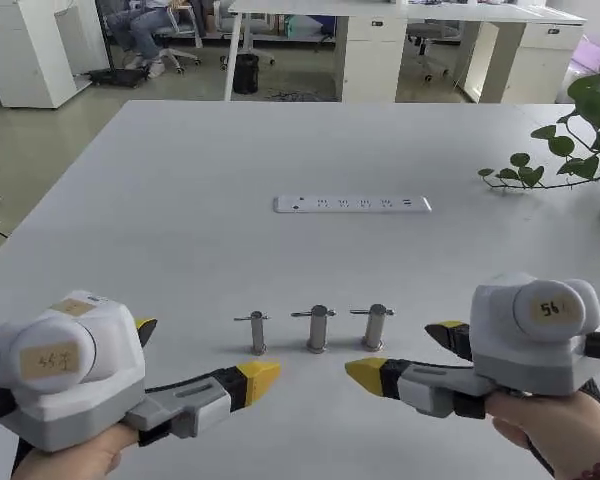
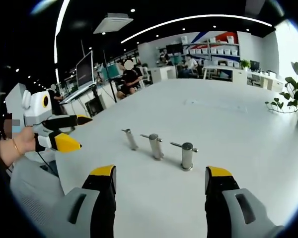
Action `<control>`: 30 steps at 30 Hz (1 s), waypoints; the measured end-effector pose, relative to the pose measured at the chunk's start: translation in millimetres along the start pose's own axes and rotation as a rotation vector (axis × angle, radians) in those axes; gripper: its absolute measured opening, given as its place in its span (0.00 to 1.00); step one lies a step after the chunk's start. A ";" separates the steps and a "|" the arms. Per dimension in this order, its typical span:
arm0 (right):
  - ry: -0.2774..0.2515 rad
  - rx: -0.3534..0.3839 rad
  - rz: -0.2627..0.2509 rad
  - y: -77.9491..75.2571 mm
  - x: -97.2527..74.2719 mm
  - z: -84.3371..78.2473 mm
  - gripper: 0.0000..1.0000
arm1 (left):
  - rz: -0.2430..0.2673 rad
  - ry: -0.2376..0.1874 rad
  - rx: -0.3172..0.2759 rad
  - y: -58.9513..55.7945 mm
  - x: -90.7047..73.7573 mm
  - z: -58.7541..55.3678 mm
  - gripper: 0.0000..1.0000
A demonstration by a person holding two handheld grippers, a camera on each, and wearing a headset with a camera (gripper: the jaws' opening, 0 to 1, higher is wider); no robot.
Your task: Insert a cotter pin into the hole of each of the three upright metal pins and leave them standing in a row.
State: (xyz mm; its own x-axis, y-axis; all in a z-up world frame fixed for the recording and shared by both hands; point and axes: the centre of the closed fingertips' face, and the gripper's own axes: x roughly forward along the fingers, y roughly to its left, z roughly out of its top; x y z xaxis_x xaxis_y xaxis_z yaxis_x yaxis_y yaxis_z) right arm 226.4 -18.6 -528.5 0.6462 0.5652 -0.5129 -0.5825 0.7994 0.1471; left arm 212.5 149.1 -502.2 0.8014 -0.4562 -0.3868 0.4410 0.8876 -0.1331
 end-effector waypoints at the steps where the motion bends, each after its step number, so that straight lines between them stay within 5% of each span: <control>1: -0.005 0.006 0.002 1.1 0.1 1.3 0.70 | 0.001 -0.001 -0.002 0.1 -1.2 -0.1 0.92; 12: -0.006 -0.017 -0.006 7.4 -4.5 5.6 0.70 | 0.029 0.028 -0.001 5.4 -10.0 -7.5 0.90; 30: -0.046 0.066 -0.018 4.5 -12.8 10.2 0.67 | 0.029 0.035 0.007 9.1 -12.5 -3.2 0.91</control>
State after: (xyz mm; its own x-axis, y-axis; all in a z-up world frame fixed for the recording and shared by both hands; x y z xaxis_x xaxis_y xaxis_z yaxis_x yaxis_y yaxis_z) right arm 220.6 -20.2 -512.6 0.6789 0.5584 -0.4769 -0.5382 0.8202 0.1942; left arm 205.2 163.1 -501.5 0.7994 -0.4274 -0.4222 0.4204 0.9000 -0.1150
